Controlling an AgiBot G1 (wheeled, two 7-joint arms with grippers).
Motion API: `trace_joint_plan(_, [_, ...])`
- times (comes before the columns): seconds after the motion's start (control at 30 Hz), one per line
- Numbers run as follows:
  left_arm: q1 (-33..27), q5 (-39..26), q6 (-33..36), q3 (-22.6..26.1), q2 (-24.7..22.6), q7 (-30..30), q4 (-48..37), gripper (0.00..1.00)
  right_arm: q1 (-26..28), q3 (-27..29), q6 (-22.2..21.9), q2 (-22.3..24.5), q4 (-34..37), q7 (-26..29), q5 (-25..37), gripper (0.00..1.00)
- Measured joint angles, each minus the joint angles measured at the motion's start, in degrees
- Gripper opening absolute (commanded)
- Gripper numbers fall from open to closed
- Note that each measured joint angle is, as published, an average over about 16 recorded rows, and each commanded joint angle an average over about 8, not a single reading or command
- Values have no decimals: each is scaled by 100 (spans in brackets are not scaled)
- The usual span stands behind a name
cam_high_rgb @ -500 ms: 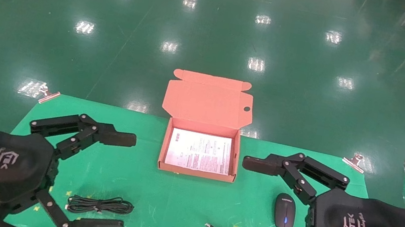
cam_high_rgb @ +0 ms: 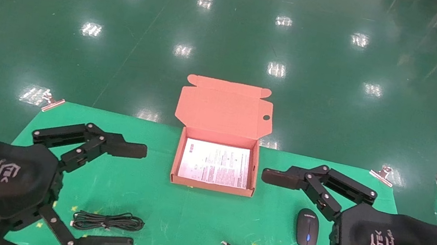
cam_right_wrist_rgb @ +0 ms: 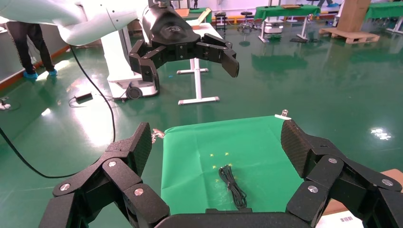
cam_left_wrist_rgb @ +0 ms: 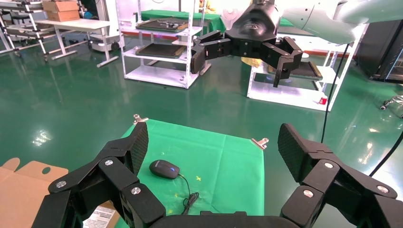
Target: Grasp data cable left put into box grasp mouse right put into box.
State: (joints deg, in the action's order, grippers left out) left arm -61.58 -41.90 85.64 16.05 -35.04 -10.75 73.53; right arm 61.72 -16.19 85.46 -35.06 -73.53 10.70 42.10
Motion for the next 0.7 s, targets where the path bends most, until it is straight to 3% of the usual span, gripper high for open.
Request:
trace_joint_plan(0.33, [-113,-317,1,117,5,20,-5,100,95,-68,60,28,-47,-123,254,100])
trace_joint_plan(0.5, [-355,-906,-16,342,-48,16,21,100,381,-293,176,43,-135,-278,865,100])
trace_joint_plan(0.7, [-813,-1986,-69,760,-213,-23,97,100,983,-843,340,-26,-259,-566,2007,100])
